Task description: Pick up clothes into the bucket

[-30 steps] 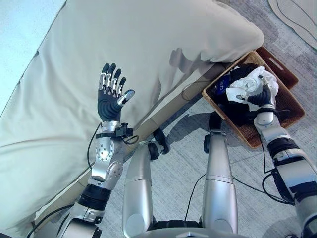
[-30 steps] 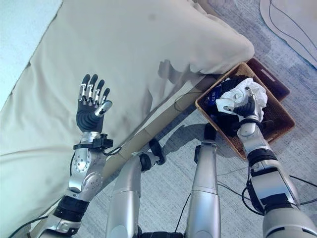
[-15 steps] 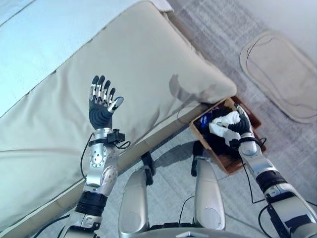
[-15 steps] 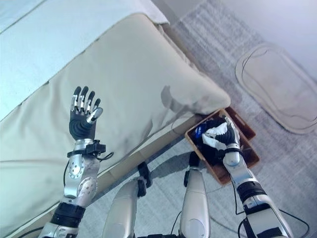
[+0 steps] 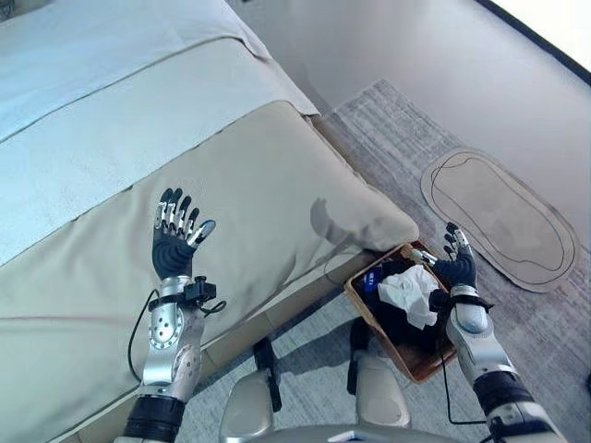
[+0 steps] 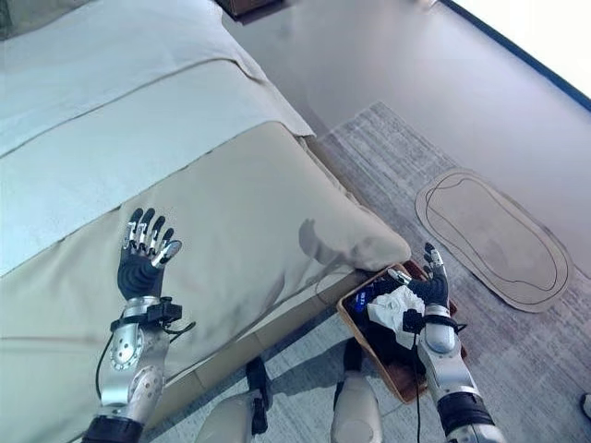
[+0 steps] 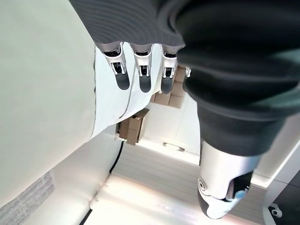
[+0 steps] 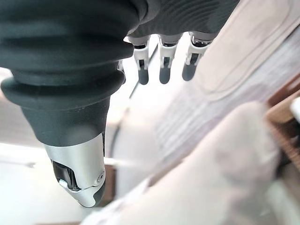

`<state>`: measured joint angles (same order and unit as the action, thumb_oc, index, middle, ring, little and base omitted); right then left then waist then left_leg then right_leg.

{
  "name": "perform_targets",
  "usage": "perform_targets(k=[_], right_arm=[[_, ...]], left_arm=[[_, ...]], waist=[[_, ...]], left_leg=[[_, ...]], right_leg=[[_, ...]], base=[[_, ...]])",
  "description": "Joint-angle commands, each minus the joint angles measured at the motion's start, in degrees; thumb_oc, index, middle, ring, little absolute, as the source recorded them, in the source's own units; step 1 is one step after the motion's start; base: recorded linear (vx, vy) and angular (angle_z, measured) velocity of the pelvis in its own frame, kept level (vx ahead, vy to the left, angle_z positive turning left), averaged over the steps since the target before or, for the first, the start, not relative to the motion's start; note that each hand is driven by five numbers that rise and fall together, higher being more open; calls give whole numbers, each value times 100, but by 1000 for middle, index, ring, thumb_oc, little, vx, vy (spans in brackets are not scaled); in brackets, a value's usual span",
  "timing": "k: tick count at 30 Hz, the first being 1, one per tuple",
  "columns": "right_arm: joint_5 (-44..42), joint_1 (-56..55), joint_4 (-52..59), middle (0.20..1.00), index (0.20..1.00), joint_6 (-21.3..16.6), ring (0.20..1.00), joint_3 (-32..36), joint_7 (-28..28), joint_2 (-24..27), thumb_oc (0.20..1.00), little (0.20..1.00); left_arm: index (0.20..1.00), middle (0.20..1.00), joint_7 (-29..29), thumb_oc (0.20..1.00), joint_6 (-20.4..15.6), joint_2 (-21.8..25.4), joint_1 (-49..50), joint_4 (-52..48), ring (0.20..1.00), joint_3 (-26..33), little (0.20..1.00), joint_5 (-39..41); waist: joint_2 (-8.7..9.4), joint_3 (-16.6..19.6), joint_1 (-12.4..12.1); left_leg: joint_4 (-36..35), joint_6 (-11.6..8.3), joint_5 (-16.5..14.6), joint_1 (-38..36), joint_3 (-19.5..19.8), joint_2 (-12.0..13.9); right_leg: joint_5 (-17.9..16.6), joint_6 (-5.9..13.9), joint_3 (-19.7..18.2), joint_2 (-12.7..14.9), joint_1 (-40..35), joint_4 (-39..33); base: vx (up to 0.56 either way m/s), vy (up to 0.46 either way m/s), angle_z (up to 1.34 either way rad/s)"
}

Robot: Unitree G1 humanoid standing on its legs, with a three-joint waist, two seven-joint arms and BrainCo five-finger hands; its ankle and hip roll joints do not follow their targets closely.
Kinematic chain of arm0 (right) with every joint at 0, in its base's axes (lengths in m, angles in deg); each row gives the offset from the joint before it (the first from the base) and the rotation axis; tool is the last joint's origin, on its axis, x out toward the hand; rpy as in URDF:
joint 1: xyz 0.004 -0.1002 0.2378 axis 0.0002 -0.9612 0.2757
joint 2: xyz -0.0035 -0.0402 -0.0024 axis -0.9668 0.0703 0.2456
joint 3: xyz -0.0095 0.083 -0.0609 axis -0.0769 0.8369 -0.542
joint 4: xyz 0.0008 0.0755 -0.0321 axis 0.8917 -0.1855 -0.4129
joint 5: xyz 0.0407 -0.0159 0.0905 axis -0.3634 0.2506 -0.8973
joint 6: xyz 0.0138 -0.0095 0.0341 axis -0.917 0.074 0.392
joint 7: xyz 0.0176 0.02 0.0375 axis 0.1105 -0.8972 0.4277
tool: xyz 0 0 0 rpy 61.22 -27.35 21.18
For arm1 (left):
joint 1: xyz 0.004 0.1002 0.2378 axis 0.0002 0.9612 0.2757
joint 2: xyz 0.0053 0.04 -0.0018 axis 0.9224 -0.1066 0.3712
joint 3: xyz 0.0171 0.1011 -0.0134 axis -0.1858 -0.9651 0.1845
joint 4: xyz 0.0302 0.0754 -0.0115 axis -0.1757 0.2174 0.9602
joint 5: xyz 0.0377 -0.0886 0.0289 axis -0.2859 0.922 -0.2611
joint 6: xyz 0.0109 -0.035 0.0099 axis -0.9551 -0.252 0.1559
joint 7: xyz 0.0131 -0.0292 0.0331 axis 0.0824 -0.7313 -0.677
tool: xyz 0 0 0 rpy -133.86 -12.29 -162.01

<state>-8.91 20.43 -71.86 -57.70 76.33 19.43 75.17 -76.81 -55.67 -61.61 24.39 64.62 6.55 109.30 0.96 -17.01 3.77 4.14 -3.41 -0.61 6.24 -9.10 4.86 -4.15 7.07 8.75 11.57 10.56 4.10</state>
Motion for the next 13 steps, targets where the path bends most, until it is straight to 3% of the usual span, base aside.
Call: perform_targets(k=[1, 6, 13], right_arm=[[-916, 3, 497, 1000, 1000, -581, 1000, -109, 385, -337, 1000, 1000], [-933, -161, 638, 1000, 1000, -499, 1000, -429, 467, -558, 1000, 1000], [-900, -565, 633, 1000, 1000, -297, 1000, -912, 742, -686, 1000, 1000]], left_arm=[[1000, 1000, -102, 1000, -202, 223, 53, 70, 1000, 117, 1000, -483], [1000, 1000, -33, 1000, -150, 216, 183, 310, 1000, 41, 1000, -793], [1000, 1000, -149, 1000, -44, 86, 629, 518, 1000, -58, 1000, -991]], waist=[[244, 449, -39], [285, 741, -90], [388, 1014, -237]], left_leg=[[-310, -96, 180, -31, 272, 141], [-743, -157, 329, -418, 245, 226], [-783, -146, 258, -801, 210, 238]], right_leg=[[-279, 324, 334, 153, -135, -184], [-270, 343, 474, 39, -460, -448], [-223, 331, 458, -28, -896, -566]], base=[[81, 6, 1], [64, 14, 11], [44, 28, 2]])
